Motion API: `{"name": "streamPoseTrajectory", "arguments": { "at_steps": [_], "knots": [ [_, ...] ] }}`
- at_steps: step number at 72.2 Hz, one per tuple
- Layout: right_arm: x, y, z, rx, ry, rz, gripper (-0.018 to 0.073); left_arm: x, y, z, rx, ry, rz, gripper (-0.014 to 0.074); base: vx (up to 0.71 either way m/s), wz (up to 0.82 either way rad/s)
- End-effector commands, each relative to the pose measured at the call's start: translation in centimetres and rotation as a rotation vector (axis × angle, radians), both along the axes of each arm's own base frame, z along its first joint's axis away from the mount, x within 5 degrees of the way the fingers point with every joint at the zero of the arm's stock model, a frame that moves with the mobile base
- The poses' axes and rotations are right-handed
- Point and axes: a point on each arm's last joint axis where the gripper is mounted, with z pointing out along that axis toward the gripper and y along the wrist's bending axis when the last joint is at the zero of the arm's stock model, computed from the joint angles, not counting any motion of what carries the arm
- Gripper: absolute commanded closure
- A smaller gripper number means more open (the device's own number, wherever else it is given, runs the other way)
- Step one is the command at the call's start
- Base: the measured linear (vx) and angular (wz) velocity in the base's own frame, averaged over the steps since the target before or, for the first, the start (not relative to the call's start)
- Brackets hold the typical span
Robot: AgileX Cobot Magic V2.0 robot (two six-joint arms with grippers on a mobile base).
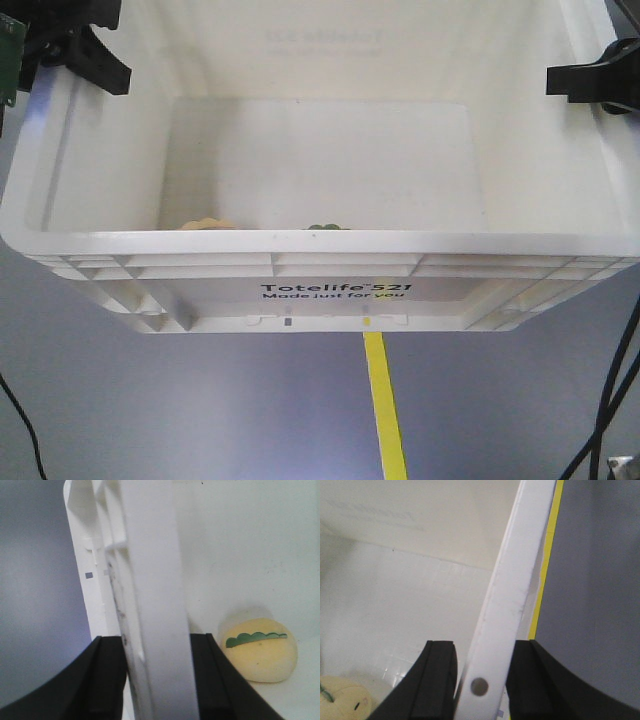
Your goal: Place moving items into box and shelve
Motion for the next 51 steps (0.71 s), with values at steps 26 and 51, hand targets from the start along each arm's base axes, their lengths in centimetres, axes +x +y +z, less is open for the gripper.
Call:
{"name": "streamPoseTrajectory", "arguments": {
  "at_steps": [26,51],
  "knots": [
    [-0.56,0.30,2.93,0.069,-0.159,-0.003,0.0568,-1.67,-0.73,3.37,-0.141,-0.142,-0.039,0.0596,0.61,-0.09],
    [-0.56,0.30,2.94,0.070,-0.159,-0.003,0.0568,-1.66,-0.72,3.37,-0.139,-0.143,-0.038,0.0596,0.56,-0.22]
  ]
}}
